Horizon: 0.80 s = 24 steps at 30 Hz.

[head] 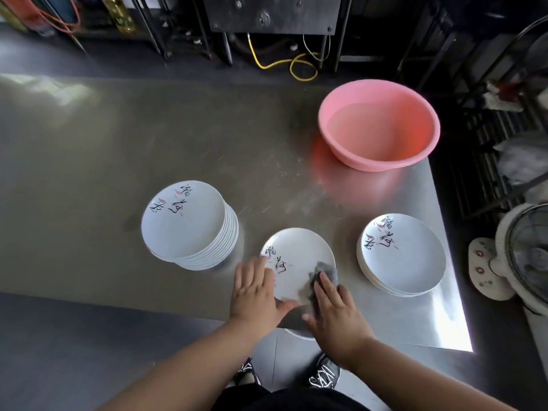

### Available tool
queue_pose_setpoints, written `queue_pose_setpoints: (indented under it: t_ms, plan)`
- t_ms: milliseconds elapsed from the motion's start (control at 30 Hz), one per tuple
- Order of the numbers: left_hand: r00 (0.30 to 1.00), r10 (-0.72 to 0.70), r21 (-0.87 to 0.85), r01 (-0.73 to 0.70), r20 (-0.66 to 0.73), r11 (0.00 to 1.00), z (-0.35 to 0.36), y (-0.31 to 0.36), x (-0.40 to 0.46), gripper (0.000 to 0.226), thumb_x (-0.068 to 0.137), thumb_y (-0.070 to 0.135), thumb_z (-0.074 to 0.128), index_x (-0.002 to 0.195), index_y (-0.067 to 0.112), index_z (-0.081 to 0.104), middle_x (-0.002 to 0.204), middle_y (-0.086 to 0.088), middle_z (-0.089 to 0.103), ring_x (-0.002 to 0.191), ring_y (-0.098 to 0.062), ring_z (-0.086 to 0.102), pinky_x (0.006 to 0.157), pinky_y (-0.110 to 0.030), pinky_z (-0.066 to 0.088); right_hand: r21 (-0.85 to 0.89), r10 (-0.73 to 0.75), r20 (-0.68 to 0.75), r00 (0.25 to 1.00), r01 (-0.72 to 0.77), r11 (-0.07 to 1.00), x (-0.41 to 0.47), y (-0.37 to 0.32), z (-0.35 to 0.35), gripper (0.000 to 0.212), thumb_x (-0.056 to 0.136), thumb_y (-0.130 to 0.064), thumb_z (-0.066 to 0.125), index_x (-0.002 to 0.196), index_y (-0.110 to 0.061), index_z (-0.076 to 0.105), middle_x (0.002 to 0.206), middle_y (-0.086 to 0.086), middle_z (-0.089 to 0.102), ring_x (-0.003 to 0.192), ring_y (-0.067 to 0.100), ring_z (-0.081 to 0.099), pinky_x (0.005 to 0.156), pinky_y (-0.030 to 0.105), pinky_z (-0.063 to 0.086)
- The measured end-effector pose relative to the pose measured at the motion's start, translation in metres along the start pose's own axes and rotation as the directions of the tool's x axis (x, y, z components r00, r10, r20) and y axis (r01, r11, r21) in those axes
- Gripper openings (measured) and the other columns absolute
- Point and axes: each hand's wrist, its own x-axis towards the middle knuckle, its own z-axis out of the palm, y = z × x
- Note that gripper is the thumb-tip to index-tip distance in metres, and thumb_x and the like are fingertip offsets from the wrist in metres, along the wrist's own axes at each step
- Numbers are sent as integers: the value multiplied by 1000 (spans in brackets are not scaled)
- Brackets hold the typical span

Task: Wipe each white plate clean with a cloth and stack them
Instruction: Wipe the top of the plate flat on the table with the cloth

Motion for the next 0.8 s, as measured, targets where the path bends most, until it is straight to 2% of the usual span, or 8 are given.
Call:
queue_pose_setpoints:
  t_ms: [100, 200, 267, 367, 500, 633, 733, 800]
  plan:
    - [963, 266, 9, -266, -42, 964, -1, -22, 6, 59, 83, 72, 57, 100, 18, 69, 155, -4, 54, 149, -27, 45, 127, -51, 10, -10, -22, -49, 999, 22, 1000, 22, 17, -19, 92, 94, -76, 18, 168, -22, 15, 175, -10, -7, 154, 28, 13, 129, 39, 15]
    - [933, 357, -22, -358, -53, 933, 1, -35, 12, 31, 81, 51, 78, 97, 26, 71, 146, 0, 63, 140, -22, 56, 125, -43, 16, -8, -56, -86, 995, 56, 998, 52, 33, -46, 77, 103, -65, 35, 168, -31, 10, 166, -29, -19, 160, 24, 2, 130, 41, 12]
    - [936, 340, -68, -346, -84, 936, 5, -34, 13, 18, 87, 44, 68, 95, 29, 70, 143, 3, 65, 136, -20, 57, 119, -42, 25, 33, -53, -84, 995, 55, 998, 55, 29, -45, 78, 104, -63, 36, 169, -29, 8, 162, -29, -25, 161, 22, -3, 131, 40, 9]
    - [945, 311, -122, -322, -100, 939, 9, -30, 14, 19, 90, 44, 56, 94, 30, 68, 142, 6, 63, 137, -18, 51, 111, -41, 30, 62, -7, -109, 994, 13, 998, 30, 12, -12, 87, 102, -67, 32, 169, -16, 9, 164, -15, -27, 161, 21, -11, 130, 31, -2]
    - [955, 286, -159, -296, -80, 942, 7, -31, 11, 17, 90, 44, 58, 92, 31, 69, 143, 7, 63, 138, -16, 51, 109, -39, 31, 95, 21, -7, 1000, -21, 995, 10, 1, 13, 99, 93, -79, 12, 168, -15, 0, 170, -8, -28, 157, 19, -29, 127, 33, -10]
    - [969, 241, -186, -248, -59, 951, 2, -25, 10, 10, 88, 40, 70, 89, 31, 71, 140, 8, 66, 132, -20, 59, 106, -40, 34, 117, 27, -110, 994, -14, 993, 49, 14, -23, 81, 106, -62, 30, 169, -16, 10, 170, -14, -19, 162, 26, -12, 130, 37, 1]
    - [987, 157, -196, -158, -20, 968, -5, -15, 7, 19, 79, 41, 86, 86, 30, 72, 134, 8, 68, 125, -19, 62, 99, -40, 35, 109, 12, -117, 993, 1, 994, 54, 15, -25, 80, 107, -61, 33, 169, -17, 6, 165, -17, -28, 161, 25, -15, 128, 34, -4]
    - [992, 122, -195, -124, -18, 973, -9, -7, 5, 25, 76, 49, 83, 86, 30, 70, 122, 12, 69, 113, -18, 61, 94, -39, 36, 65, -11, -106, 994, 18, 998, 35, 8, -7, 86, 103, -66, 29, 169, -16, 6, 164, -12, -32, 159, 24, -22, 128, 32, -9]
